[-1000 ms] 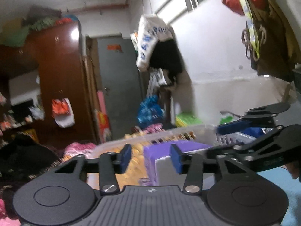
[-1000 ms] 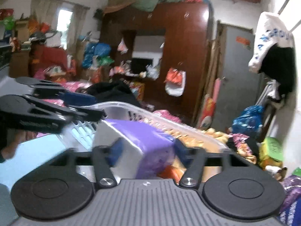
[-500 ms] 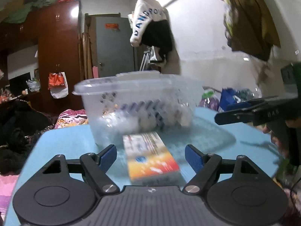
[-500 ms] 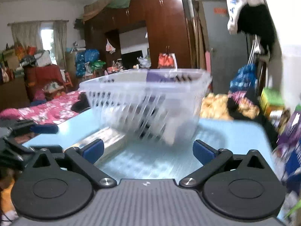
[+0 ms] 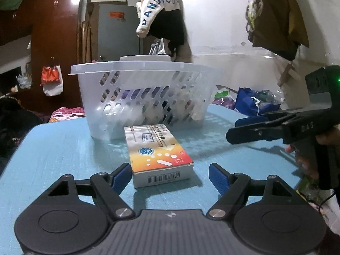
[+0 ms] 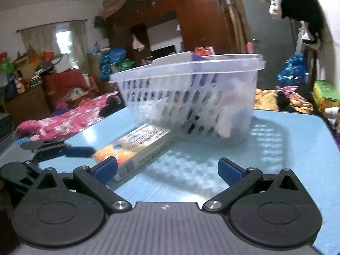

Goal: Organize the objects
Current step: 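Grasp the white-and-orange medicine box with both grippers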

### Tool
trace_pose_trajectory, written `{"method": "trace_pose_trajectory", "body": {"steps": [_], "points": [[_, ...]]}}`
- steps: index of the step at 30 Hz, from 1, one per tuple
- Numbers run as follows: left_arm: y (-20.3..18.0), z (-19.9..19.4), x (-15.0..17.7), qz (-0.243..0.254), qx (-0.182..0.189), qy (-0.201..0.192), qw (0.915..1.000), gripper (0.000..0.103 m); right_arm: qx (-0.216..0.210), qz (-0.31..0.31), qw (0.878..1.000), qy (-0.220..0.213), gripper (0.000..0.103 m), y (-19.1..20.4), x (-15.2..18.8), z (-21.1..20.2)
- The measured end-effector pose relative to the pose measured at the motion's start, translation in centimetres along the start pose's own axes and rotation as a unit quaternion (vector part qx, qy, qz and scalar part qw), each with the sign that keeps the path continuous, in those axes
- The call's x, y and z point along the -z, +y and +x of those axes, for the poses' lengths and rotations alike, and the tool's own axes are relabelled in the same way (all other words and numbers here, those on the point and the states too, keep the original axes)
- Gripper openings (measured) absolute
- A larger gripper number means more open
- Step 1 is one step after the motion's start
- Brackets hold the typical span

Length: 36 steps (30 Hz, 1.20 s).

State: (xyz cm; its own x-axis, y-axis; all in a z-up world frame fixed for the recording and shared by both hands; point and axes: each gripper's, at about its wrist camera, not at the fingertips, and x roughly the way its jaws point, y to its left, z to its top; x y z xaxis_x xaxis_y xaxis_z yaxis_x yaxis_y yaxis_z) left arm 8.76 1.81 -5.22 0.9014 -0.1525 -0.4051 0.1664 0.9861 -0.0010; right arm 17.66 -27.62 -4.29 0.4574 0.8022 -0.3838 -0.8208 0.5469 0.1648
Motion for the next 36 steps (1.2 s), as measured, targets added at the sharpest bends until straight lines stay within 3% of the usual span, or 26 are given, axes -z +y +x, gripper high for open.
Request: {"method": "trace_pose_trajectory", "body": {"steps": [3, 5, 7, 11, 15, 21, 27, 36], "points": [[0.3, -0.2, 0.0, -0.001, 0.03, 0.0, 0.9996, 0.083, -0.012, -0.022, 1.0, 0.0, 0.103, 1.1, 0.2, 0.1], [0.7, -0.5, -0.1, 0.006, 0.025, -0.002, 0.9997, 0.083, -0.019, -0.033, 0.999, 0.005, 0.102, 1.8, 0.2, 0.5], [1.5, -0.8, -0.1, 0.006, 0.01, -0.003, 0.9999, 0.082, -0.021, -0.05, 0.998, 0.018, 0.092, 2.6, 0.2, 1.2], [3.1, -0.7, -0.4, -0.004, 0.025, 0.008, 0.9996, 0.077, -0.031, -0.076, 0.996, 0.042, 0.078, 3.9, 0.2, 2.6], [3.5, 0.0, -0.3, -0.005, 0.029, 0.017, 0.9994, 0.064, -0.044, -0.089, 0.992, 0.072, 0.063, 4.6, -0.1, 3.9], [4.0, 1.1, -0.1, -0.012, 0.043, 0.028, 0.9986, 0.05, -0.048, -0.106, 0.989, 0.092, 0.06, 5.2, -0.7, 5.0], [4.1, 1.4, 0.1, -0.008, 0.064, 0.027, 0.9976, 0.037, -0.053, -0.126, 0.985, 0.101, 0.048, 5.3, -0.9, 5.7], [3.2, 0.7, 0.3, 0.007, 0.064, 0.0, 0.9979, 0.033, -0.041, -0.144, 0.987, 0.064, 0.046, 5.6, -0.6, 4.1]]}}
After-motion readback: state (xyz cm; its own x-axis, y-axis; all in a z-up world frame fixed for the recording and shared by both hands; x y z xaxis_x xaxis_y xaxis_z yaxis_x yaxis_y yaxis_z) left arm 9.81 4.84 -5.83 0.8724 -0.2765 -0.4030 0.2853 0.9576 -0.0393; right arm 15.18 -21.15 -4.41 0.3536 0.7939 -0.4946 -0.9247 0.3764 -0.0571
